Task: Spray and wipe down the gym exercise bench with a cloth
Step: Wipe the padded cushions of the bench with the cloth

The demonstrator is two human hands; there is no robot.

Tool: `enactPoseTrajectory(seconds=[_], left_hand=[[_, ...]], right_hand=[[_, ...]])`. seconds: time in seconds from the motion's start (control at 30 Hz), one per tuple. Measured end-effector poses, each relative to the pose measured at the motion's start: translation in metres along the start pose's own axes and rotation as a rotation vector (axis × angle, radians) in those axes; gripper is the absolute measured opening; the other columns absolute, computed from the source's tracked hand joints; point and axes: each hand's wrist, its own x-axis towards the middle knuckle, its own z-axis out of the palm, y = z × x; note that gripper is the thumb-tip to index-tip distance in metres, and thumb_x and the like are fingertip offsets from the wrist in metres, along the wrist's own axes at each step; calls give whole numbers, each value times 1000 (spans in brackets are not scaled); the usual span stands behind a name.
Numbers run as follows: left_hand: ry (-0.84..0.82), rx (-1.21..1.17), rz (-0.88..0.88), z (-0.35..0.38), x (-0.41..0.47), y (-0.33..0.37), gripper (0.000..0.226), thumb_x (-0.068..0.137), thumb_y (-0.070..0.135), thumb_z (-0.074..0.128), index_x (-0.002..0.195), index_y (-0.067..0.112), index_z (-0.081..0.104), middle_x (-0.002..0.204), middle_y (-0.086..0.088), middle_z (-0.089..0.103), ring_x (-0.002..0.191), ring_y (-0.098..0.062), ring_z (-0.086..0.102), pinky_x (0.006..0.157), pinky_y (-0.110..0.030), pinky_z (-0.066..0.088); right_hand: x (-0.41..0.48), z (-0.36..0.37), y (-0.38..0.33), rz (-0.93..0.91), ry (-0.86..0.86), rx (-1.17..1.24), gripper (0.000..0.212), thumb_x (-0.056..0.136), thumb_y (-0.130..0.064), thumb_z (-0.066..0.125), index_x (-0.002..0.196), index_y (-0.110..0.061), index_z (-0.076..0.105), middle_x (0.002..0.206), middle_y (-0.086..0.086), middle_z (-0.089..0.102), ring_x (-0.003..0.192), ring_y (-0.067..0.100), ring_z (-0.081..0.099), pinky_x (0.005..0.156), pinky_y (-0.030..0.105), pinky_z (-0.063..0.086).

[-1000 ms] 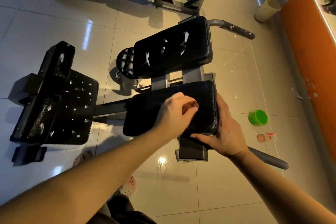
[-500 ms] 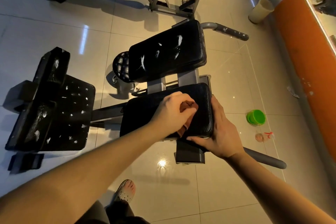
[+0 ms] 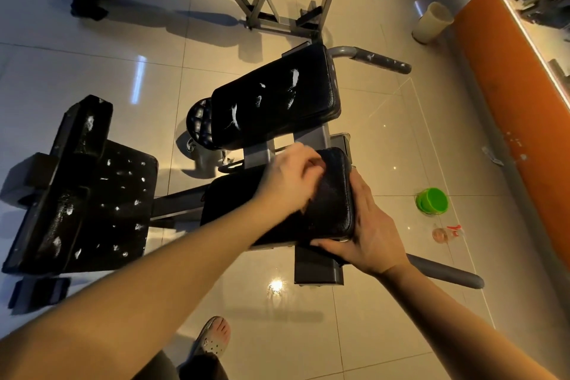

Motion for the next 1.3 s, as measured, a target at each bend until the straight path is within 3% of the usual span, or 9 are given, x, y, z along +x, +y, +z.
enactPoseTrajectory(seconds=[0.1, 0.33, 0.53, 0.7, 0.77, 0.93, 1.1, 1.2, 1.3], left_hand=[[112, 17, -281, -4, 23, -18, 25, 98, 28, 65, 121, 19, 69, 124, -3, 62, 118, -23, 56, 92, -28, 41], [-148, -77, 105, -4, -34, 15, 16, 97, 27, 66, 113, 23, 69, 106, 13, 60, 104, -6, 58, 94, -26, 49], [55, -61, -126, 8, 16, 20, 21, 99, 30, 64, 118, 21, 69, 116, 7, 62, 114, -16, 54, 94, -29, 43], [-167, -110, 163, -4, -49, 16, 18, 97, 25, 67, 115, 22, 69, 108, 12, 60, 104, -7, 60, 93, -28, 53], [-149, -71, 221, -3, -35, 14, 17, 98, 23, 66, 113, 18, 70, 106, 9, 60, 101, -8, 60, 90, -25, 52], [96, -36, -80, 12, 38, 17, 19, 99, 25, 64, 115, 17, 70, 113, 4, 61, 106, -15, 54, 92, -29, 43], [-61, -95, 119, -3, -51, 8, 16, 97, 24, 66, 113, 21, 69, 108, 10, 60, 102, -5, 58, 91, -23, 49], [-182, -74, 226, -15, -80, -4, 17, 96, 22, 68, 111, 15, 71, 102, 9, 61, 97, -4, 60, 86, -17, 50], [-86, -31, 130, -6, -40, 0, 16, 98, 24, 65, 112, 17, 70, 107, 8, 60, 101, -8, 58, 84, -18, 44]], right_hand=[[1, 0, 0, -6, -2, 5, 132, 69, -74, 79, 164, -27, 0, 169, -10, 16, 129, 4, 47, 96, 17, 46], [1, -1, 0, -26, 9, 12, 127, 70, -76, 77, 163, -29, 3, 167, -8, 21, 124, 13, 58, 89, 26, 58], [0, 1, 2, 6, 2, -29, 132, 68, -78, 77, 164, -26, 1, 170, -7, 16, 130, 17, 56, 94, 33, 59], [1, 3, 5, -3, -2, -21, 133, 68, -77, 78, 164, -23, 3, 168, -6, 19, 125, 17, 60, 88, 35, 61], [0, 2, 5, 3, -3, -32, 134, 68, -81, 75, 164, -22, 2, 169, -5, 18, 127, 18, 58, 91, 35, 60], [0, 2, 5, 5, -7, -40, 134, 69, -84, 72, 164, -23, -1, 171, -7, 12, 135, 19, 52, 97, 37, 58], [1, 2, 7, 6, -22, -23, 133, 69, -84, 71, 164, -23, 0, 170, -5, 15, 126, 20, 59, 90, 39, 60], [1, 2, 4, 1, -15, -3, 132, 69, -81, 74, 164, -23, 3, 169, -5, 19, 126, 18, 59, 92, 29, 57], [1, 1, 3, -12, -10, 10, 129, 70, -75, 78, 164, -23, 5, 169, -7, 18, 127, 16, 57, 92, 24, 55]])
